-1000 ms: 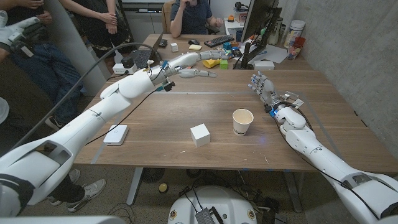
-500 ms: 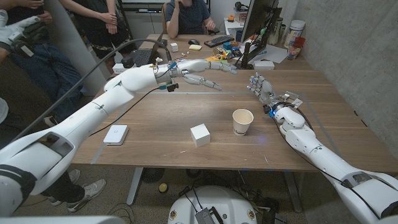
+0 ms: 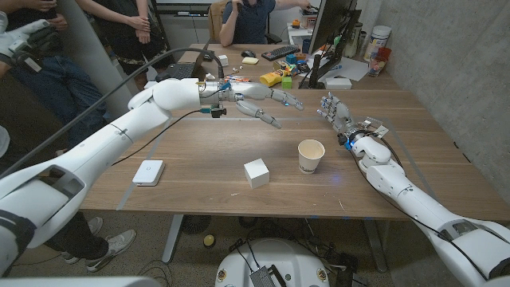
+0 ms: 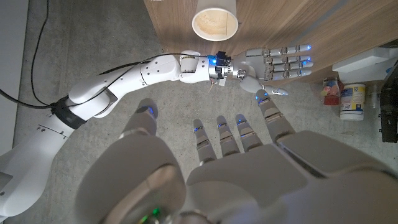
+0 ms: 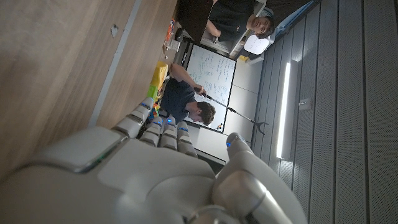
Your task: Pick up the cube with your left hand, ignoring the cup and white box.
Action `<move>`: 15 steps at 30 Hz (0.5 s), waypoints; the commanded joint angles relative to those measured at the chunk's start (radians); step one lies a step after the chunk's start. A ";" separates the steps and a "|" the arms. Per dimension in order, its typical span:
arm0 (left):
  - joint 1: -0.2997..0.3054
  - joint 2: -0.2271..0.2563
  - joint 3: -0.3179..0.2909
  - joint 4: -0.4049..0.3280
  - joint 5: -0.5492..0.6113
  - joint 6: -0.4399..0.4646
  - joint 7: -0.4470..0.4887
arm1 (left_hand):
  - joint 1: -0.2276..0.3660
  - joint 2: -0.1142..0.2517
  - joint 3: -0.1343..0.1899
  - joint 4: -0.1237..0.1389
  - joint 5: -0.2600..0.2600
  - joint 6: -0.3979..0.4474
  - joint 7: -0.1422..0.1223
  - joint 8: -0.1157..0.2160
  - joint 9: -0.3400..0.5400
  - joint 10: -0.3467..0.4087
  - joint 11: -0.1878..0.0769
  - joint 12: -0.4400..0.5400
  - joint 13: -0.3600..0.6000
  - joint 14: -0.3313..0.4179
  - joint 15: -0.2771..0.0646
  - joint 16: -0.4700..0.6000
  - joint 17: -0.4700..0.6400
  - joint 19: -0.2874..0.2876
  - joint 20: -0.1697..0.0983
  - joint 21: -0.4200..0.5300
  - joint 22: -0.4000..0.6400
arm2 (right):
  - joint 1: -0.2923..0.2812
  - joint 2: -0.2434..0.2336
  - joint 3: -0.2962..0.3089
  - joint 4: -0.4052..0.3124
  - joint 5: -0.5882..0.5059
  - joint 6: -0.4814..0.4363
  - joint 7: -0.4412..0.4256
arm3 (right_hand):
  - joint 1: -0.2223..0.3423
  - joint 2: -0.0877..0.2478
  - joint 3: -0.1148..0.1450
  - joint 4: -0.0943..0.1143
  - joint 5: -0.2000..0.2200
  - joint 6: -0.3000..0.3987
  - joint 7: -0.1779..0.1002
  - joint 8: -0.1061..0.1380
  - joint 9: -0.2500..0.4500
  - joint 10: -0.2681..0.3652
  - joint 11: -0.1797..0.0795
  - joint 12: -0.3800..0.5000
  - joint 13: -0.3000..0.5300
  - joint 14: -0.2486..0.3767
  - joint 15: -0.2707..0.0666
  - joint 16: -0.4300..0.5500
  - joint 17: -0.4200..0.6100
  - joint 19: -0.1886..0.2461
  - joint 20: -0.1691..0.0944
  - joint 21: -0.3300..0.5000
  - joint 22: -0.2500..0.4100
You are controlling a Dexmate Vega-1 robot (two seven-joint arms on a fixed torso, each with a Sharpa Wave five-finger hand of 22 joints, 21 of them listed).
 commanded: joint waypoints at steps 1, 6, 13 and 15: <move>-0.007 0.040 0.017 -0.070 0.024 0.072 -0.093 | 0.023 -0.001 -0.007 0.003 -0.005 0.011 0.001 -0.004 0.002 0.018 0.009 0.008 0.002 0.026 0.007 0.009 0.002 0.038 0.002 0.016 0.001 | -0.024 -0.011 0.008 -0.038 -0.006 0.004 -0.026 | -0.009 0.002 0.002 0.006 0.009 0.001 0.010 0.004 0.005 -0.003 0.009 0.006 0.003 0.004 0.004 0.005 0.005 0.010 0.005 0.007 0.004; -0.016 0.054 0.029 -0.101 0.048 0.105 -0.137 | 0.029 -0.006 -0.014 0.006 -0.006 0.013 0.001 -0.006 0.002 0.028 0.013 0.010 0.003 0.036 0.008 0.010 0.002 0.055 0.017 0.018 0.002 | -0.041 -0.016 0.012 -0.061 -0.007 0.006 -0.042 | -0.010 0.001 0.001 0.007 0.009 0.000 0.009 0.004 0.005 -0.003 0.008 0.006 0.003 0.005 0.005 0.006 0.005 0.010 0.005 0.007 0.004; -0.021 0.073 0.041 -0.138 0.092 0.164 -0.180 | 0.031 -0.016 -0.028 0.012 -0.007 0.026 0.003 -0.004 0.002 0.040 0.024 0.012 0.004 0.056 0.013 0.013 0.003 0.065 0.024 0.016 0.002 | -0.069 -0.028 0.022 -0.096 -0.010 0.008 -0.072 | -0.011 0.001 0.000 0.009 0.010 0.000 0.009 0.004 0.004 -0.003 0.007 0.006 0.003 0.006 0.005 0.006 0.005 0.012 0.005 0.008 0.004; -0.019 0.075 0.041 -0.141 0.097 0.171 -0.182 | 0.031 -0.017 -0.030 0.012 -0.007 0.029 0.003 -0.004 0.002 0.040 0.027 0.012 0.004 0.056 0.014 0.012 0.003 0.066 0.025 0.015 0.002 | -0.072 -0.028 0.023 -0.099 -0.010 0.008 -0.075 | -0.012 0.001 -0.001 0.009 0.010 0.000 0.008 0.004 0.004 -0.003 0.007 0.006 0.003 0.006 0.005 0.006 0.005 0.013 0.004 0.008 0.004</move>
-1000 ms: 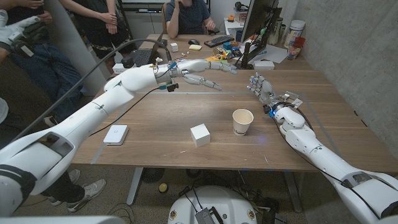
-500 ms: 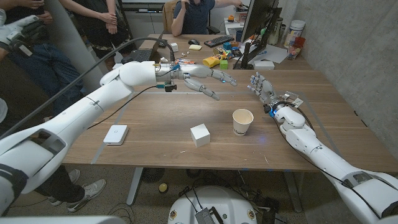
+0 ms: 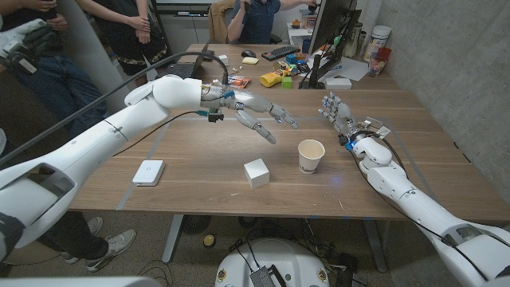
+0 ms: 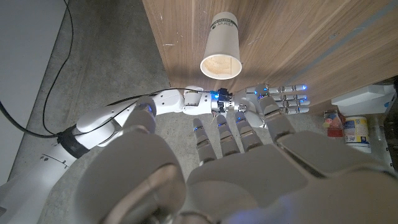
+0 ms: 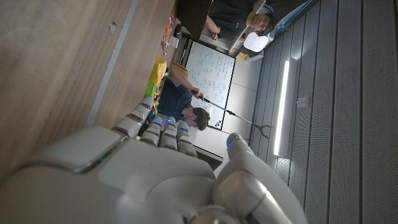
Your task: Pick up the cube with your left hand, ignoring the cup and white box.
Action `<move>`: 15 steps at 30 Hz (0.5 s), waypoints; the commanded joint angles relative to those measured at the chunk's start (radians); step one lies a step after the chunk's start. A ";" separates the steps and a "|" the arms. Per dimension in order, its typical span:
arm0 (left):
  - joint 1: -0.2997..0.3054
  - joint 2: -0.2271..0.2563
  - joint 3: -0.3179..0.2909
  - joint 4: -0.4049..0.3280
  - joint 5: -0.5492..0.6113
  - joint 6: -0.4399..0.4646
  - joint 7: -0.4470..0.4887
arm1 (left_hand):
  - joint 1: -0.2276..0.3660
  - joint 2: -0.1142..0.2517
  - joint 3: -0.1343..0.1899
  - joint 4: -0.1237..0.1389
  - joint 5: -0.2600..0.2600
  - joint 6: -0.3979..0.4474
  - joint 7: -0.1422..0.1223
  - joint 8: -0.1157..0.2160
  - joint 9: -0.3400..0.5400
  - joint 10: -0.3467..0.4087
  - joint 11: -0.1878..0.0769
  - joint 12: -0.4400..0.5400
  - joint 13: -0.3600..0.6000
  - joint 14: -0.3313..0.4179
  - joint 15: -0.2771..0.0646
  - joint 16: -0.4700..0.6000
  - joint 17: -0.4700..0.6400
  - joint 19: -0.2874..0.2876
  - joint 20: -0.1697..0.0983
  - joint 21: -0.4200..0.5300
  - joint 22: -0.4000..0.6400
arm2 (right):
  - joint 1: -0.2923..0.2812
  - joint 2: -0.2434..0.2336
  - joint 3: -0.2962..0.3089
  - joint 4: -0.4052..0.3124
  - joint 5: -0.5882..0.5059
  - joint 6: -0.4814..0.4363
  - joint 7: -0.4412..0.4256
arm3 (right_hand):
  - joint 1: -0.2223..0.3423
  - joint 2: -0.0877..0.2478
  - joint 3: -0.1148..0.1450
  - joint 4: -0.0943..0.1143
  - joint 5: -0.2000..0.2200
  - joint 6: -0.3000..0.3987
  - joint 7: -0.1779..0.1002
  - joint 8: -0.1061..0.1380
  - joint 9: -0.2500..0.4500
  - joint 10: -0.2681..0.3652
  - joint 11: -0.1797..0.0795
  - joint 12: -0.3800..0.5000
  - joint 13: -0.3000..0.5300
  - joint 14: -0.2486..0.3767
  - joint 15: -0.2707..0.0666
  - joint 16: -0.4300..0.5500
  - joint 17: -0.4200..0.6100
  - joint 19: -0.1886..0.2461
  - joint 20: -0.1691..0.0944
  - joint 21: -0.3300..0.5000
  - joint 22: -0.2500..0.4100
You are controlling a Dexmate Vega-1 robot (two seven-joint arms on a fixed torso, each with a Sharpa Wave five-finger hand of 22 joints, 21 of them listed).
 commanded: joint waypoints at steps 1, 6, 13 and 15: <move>-0.006 0.029 0.018 -0.054 0.058 0.080 -0.070 | 0.006 -0.005 -0.010 0.000 -0.002 0.018 0.001 0.000 0.002 0.017 0.002 0.005 0.004 0.015 0.000 0.004 0.003 0.010 -0.001 0.000 0.002 | -0.036 -0.014 0.013 -0.046 -0.002 0.005 -0.038 | -0.012 0.001 0.003 0.005 0.010 0.000 0.008 0.004 0.004 -0.003 0.008 0.006 0.003 0.006 0.005 0.006 0.005 0.007 -0.001 0.008 0.004; -0.002 0.037 0.027 -0.062 0.092 0.104 -0.084 | 0.009 -0.007 -0.013 0.000 -0.002 0.024 0.001 0.002 0.002 0.018 0.005 0.004 0.004 0.015 0.001 0.003 0.003 0.012 -0.001 -0.002 0.002 | -0.049 -0.022 0.022 -0.067 -0.004 0.009 -0.053 | -0.013 0.000 0.002 0.006 0.011 0.000 0.009 0.004 0.004 -0.002 0.008 0.007 0.003 0.006 0.006 0.006 0.005 0.007 0.000 0.008 0.004; 0.022 0.055 0.028 -0.099 0.161 0.118 -0.070 | 0.021 -0.006 -0.015 -0.001 0.000 0.025 -0.001 0.000 0.002 0.014 0.003 0.001 0.004 0.008 0.005 -0.002 0.003 0.009 -0.001 -0.007 0.003 | -0.060 -0.029 0.029 -0.084 -0.006 0.017 -0.062 | -0.014 -0.001 0.001 0.007 0.011 0.001 0.010 0.004 0.004 -0.001 0.008 0.007 0.003 0.007 0.007 0.006 0.005 0.008 0.001 0.008 0.004; 0.027 0.055 0.032 -0.107 0.188 0.116 -0.065 | 0.025 -0.005 -0.016 -0.001 0.001 0.024 -0.001 -0.002 0.002 0.010 0.003 -0.001 0.004 0.005 0.006 -0.004 0.003 0.005 -0.001 -0.009 0.003 | -0.062 -0.030 0.030 -0.086 -0.004 0.018 -0.060 | -0.014 -0.001 0.001 0.008 0.011 0.001 0.010 0.005 0.004 -0.001 0.008 0.007 0.003 0.007 0.007 0.006 0.005 0.008 0.001 0.008 0.004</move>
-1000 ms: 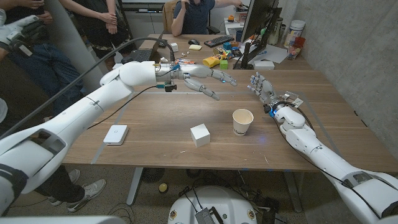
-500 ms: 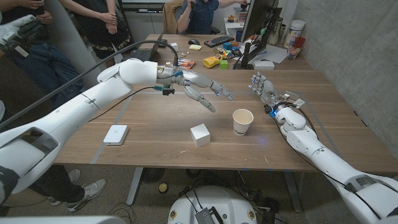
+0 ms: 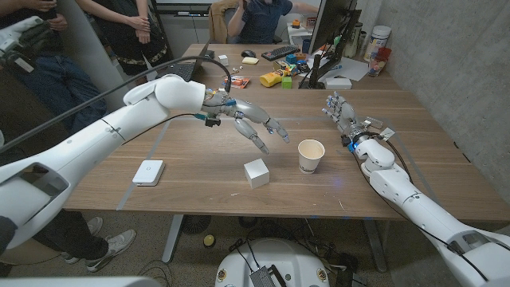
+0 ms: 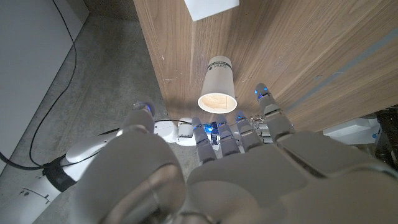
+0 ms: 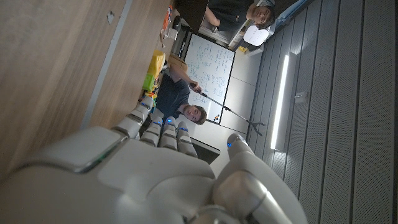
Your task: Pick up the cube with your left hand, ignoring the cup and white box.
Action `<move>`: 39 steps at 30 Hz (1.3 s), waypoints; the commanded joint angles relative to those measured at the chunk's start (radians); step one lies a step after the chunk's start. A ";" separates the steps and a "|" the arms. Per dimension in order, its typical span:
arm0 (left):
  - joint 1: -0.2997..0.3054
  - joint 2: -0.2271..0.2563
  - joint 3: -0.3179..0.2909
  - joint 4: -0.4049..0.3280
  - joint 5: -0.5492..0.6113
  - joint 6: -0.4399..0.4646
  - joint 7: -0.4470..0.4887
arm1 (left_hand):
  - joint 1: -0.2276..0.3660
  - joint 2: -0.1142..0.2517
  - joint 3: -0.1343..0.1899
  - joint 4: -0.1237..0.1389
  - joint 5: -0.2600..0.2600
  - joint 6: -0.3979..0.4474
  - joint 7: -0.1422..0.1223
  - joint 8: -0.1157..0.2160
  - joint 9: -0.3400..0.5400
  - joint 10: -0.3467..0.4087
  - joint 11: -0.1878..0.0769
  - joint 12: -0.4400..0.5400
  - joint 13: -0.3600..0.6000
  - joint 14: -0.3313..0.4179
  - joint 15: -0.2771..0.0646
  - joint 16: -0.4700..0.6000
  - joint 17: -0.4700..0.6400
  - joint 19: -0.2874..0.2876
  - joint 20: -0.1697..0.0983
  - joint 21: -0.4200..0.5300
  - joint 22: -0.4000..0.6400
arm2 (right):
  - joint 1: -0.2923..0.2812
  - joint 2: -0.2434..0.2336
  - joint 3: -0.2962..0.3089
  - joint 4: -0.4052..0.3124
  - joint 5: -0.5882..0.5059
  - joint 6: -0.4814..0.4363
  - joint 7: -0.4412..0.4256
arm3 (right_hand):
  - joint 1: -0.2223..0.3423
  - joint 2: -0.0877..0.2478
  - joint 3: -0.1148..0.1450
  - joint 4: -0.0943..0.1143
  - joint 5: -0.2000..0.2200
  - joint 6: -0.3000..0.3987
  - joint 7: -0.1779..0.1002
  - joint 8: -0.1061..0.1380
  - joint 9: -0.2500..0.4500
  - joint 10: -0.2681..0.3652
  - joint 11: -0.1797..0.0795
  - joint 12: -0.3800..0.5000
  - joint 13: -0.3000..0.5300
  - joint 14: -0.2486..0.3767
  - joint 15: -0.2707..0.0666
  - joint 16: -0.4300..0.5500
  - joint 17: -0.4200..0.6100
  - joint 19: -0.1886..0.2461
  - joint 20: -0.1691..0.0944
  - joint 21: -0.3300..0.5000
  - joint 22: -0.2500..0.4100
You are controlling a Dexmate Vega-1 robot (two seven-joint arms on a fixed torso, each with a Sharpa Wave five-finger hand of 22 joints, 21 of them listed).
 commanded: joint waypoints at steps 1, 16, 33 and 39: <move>0.028 0.021 0.015 -0.052 0.114 0.031 -0.002 | 0.021 0.002 -0.006 0.000 0.001 0.003 -0.003 -0.002 0.002 0.000 0.001 -0.002 0.004 -0.003 0.007 -0.005 0.003 0.003 0.000 -0.006 0.003 | -0.024 -0.012 0.011 -0.032 -0.002 0.010 -0.017 | -0.009 0.004 0.000 0.008 0.005 0.002 0.010 0.005 0.004 -0.001 0.009 0.007 0.003 0.007 0.007 0.006 0.005 0.008 0.001 0.008 0.004; 0.052 0.013 0.041 -0.080 0.225 0.041 -0.007 | 0.054 0.002 -0.016 -0.001 0.007 -0.019 -0.003 -0.013 0.002 -0.032 0.003 -0.017 0.006 -0.027 0.018 -0.015 0.003 -0.007 -0.001 -0.017 0.003 | -0.058 -0.023 0.025 -0.066 0.003 0.028 -0.025 | -0.012 0.003 -0.003 0.011 0.006 0.003 0.009 0.005 0.004 0.002 0.005 0.008 0.002 0.012 0.007 0.007 0.005 0.012 0.003 0.009 0.003; 0.076 0.021 0.059 -0.144 0.337 0.077 -0.046 | 0.083 0.000 -0.026 -0.001 0.014 -0.054 -0.003 -0.020 0.003 -0.060 0.004 -0.027 0.007 -0.046 0.026 -0.017 0.004 -0.009 0.000 -0.022 0.004 | -0.091 -0.034 0.039 -0.098 0.011 0.044 -0.030 | -0.014 0.003 -0.005 0.014 0.008 0.004 0.008 0.005 0.004 0.003 0.001 0.008 0.002 0.015 0.010 0.008 0.005 0.014 0.003 0.009 0.003; 0.104 0.036 0.056 -0.195 0.435 0.090 -0.027 | 0.095 0.000 -0.031 -0.001 0.016 -0.076 -0.002 -0.023 0.003 -0.072 0.009 -0.030 0.008 -0.051 0.032 -0.017 0.004 -0.004 0.000 -0.021 0.005 | -0.104 -0.037 0.046 -0.106 0.018 0.049 -0.030 | -0.014 0.003 -0.005 0.015 0.009 0.005 0.008 0.005 0.004 0.005 0.000 0.008 0.002 0.015 0.010 0.007 0.005 0.015 0.004 0.009 0.003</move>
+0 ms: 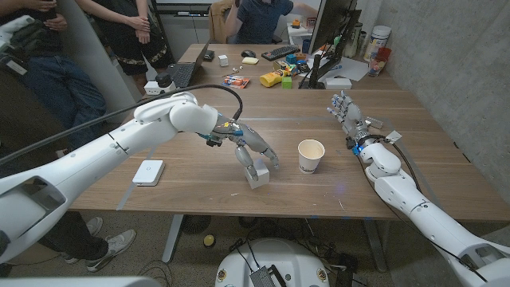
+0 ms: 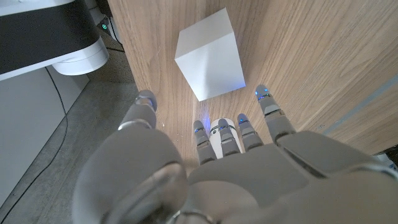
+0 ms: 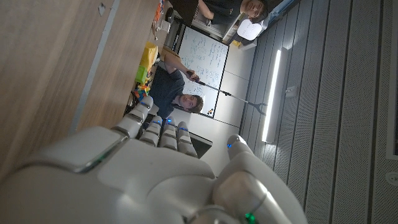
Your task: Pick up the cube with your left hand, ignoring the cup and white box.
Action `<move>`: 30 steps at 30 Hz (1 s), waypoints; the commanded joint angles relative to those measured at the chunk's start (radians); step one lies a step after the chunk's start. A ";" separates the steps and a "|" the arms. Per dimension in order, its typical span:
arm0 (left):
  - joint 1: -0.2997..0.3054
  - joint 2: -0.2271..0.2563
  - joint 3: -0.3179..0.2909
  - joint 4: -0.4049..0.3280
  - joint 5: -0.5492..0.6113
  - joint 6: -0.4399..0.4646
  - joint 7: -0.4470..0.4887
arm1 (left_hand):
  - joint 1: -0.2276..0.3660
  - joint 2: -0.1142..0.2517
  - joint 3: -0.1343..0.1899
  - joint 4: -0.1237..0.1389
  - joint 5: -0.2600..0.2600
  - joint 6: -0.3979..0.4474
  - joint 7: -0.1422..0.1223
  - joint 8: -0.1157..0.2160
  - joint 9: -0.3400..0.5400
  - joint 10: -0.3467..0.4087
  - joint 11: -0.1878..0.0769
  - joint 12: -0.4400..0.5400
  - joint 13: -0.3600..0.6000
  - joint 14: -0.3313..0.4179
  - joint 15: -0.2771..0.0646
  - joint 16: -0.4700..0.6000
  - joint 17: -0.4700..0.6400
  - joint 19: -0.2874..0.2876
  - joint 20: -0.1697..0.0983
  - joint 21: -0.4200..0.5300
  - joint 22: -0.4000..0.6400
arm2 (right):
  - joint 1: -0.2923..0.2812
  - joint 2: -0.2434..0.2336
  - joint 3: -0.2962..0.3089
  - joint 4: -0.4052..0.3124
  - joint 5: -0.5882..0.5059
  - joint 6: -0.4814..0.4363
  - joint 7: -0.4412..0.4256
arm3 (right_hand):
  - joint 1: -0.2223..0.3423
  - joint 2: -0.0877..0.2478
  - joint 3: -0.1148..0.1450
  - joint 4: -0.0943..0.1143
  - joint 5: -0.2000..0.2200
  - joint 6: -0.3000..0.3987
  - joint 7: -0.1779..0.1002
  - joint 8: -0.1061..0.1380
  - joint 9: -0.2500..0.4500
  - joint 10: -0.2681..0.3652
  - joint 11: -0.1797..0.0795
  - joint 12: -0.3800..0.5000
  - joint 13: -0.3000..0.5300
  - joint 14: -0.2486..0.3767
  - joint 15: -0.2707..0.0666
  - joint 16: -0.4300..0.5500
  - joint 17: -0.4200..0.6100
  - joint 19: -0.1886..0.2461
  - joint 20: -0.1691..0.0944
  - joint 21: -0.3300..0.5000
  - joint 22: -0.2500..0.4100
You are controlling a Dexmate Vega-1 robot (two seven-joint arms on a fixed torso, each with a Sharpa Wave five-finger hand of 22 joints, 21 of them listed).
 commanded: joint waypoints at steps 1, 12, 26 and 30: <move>0.036 0.014 0.002 -0.072 0.150 0.029 0.002 | 0.022 -0.003 -0.008 0.003 0.008 -0.023 0.001 -0.006 0.003 -0.018 0.005 -0.005 0.004 -0.011 0.009 -0.003 0.005 0.006 0.003 0.000 0.005 | -0.028 -0.009 0.014 -0.023 0.009 0.010 -0.004 | -0.006 0.003 0.003 0.006 0.005 0.005 0.008 0.005 0.004 0.005 0.000 0.008 0.003 0.006 0.001 0.007 0.005 0.009 -0.001 0.009 0.003; 0.038 0.011 0.013 -0.079 0.204 0.007 -0.034 | 0.078 -0.008 -0.018 -0.005 0.020 -0.088 0.000 -0.004 0.005 -0.040 0.020 -0.004 0.007 -0.012 0.024 0.002 0.005 0.025 0.001 0.006 0.008 | -0.035 -0.010 0.024 -0.029 0.006 0.013 -0.024 | -0.005 0.004 0.002 0.008 0.006 0.005 0.007 0.005 0.004 0.005 0.001 0.008 0.003 0.007 0.003 0.007 0.005 0.006 0.001 0.007 0.003; 0.006 -0.013 0.055 -0.056 0.282 -0.033 -0.105 | 0.362 0.123 0.014 -0.009 -0.003 -0.334 0.007 -0.009 0.009 -0.137 0.065 -0.010 0.017 -0.028 0.054 0.001 0.009 0.124 -0.039 0.022 0.009 | -0.034 0.001 0.032 -0.029 0.000 0.012 -0.061 | -0.005 0.004 0.001 0.010 0.007 0.010 0.009 0.007 0.004 0.012 0.001 0.010 0.003 0.009 0.005 0.007 0.005 0.005 0.002 0.006 0.003; 0.025 -0.006 0.046 -0.052 0.325 -0.066 -0.032 | 0.419 0.156 0.026 -0.013 -0.016 -0.318 0.009 0.015 0.011 -0.119 0.064 0.007 0.021 -0.004 0.034 0.012 0.011 0.140 -0.064 0.027 0.011 | -0.039 0.002 0.035 -0.035 -0.003 0.014 -0.071 | -0.006 0.004 0.000 0.010 0.007 0.011 0.009 0.007 0.004 0.013 0.001 0.010 0.003 0.010 0.006 0.007 0.004 0.005 0.002 0.006 0.003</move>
